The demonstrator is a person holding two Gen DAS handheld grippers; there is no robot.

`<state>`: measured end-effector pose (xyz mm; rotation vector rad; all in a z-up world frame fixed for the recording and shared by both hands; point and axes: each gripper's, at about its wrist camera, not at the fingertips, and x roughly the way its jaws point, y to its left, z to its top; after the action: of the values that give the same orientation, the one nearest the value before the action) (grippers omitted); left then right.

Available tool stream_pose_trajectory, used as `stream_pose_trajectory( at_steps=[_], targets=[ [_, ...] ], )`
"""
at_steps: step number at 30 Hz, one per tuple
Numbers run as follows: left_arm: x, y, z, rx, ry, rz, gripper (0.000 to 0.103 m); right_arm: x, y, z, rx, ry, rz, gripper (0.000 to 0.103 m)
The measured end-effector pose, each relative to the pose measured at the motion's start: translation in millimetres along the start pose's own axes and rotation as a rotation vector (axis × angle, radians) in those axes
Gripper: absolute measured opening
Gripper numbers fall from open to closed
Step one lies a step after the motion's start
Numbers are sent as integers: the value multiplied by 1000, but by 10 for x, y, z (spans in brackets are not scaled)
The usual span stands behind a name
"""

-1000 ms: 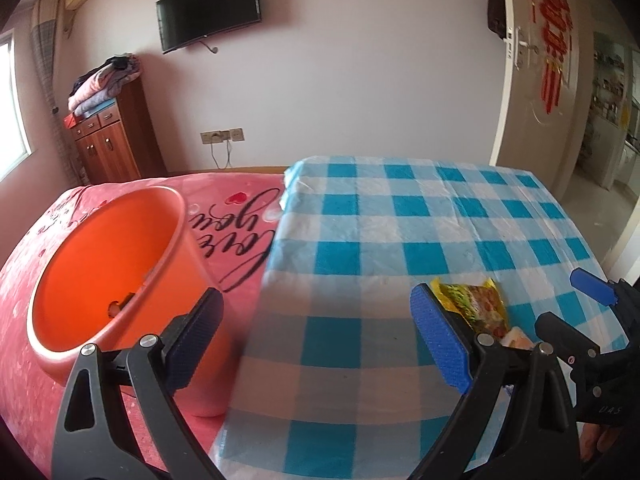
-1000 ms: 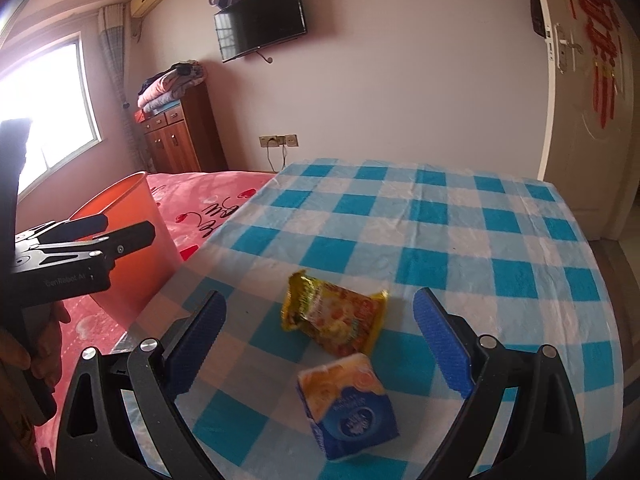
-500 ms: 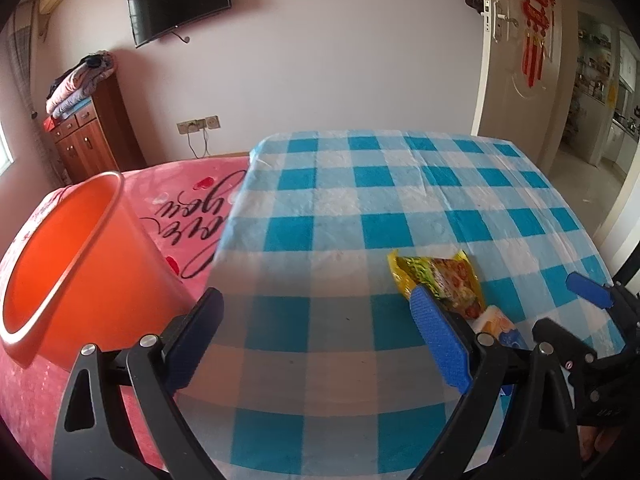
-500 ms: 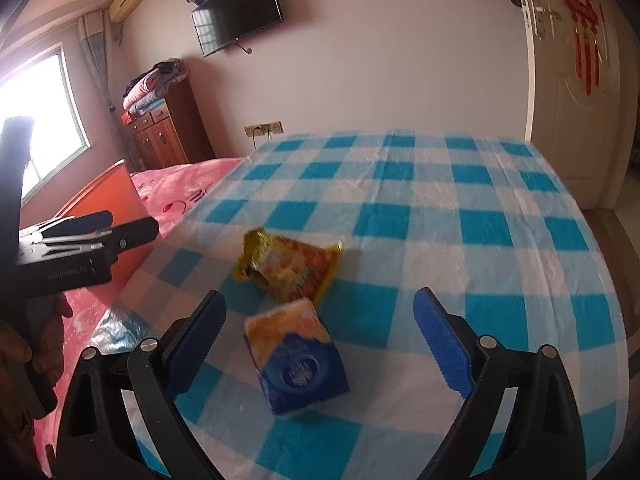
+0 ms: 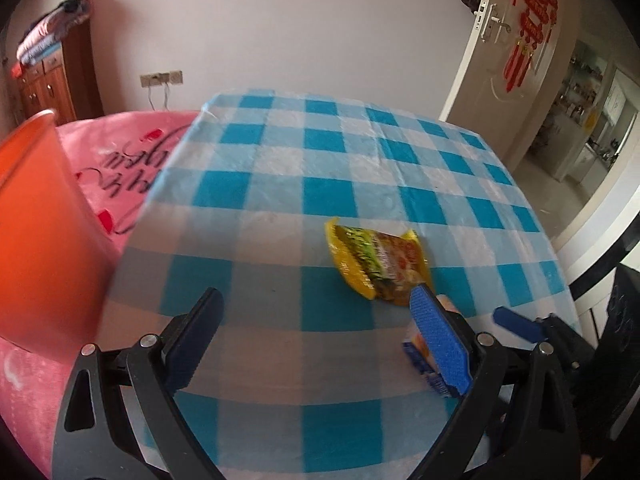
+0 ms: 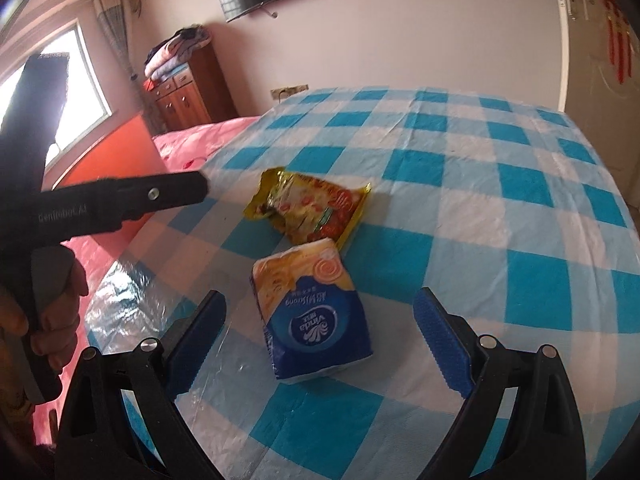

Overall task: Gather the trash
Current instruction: 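Grasp the yellow-green snack bag with the left tool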

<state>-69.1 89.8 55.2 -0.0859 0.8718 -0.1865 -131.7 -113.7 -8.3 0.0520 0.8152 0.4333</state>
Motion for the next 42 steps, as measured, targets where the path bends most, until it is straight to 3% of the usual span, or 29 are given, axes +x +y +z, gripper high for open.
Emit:
stream_pose_trajectory(
  at_steps=[8,11,16,21,27,33,38,40,42],
  targets=[
    [204,-141,46,1,21,-50,95,79,-33,-11,12,43,0,93],
    [285,-202,70,15,31,-50,95,106,-66,-21,23,63,6,81],
    [404,-283,119,36,38,-61,95,81,-64,-35,14,62,7,74],
    [516,-340,152,44,47,-63,95,28,-158,-49,20,55,2,51],
    [641,-441,156,62,63,-57,95,-58,-309,-51,33,36,-8,40],
    [740,-544,153,89,71,-30,95,-175,-534,-58,66,0,-62,39],
    [825,-611,155,126,77,20,95,-191,-700,-54,120,0,-28,40],
    [861,-642,153,148,83,45,95,-182,-714,-51,126,2,-7,51],
    [893,-666,153,166,88,65,95,-197,-707,-39,122,-10,15,69]
  ],
)
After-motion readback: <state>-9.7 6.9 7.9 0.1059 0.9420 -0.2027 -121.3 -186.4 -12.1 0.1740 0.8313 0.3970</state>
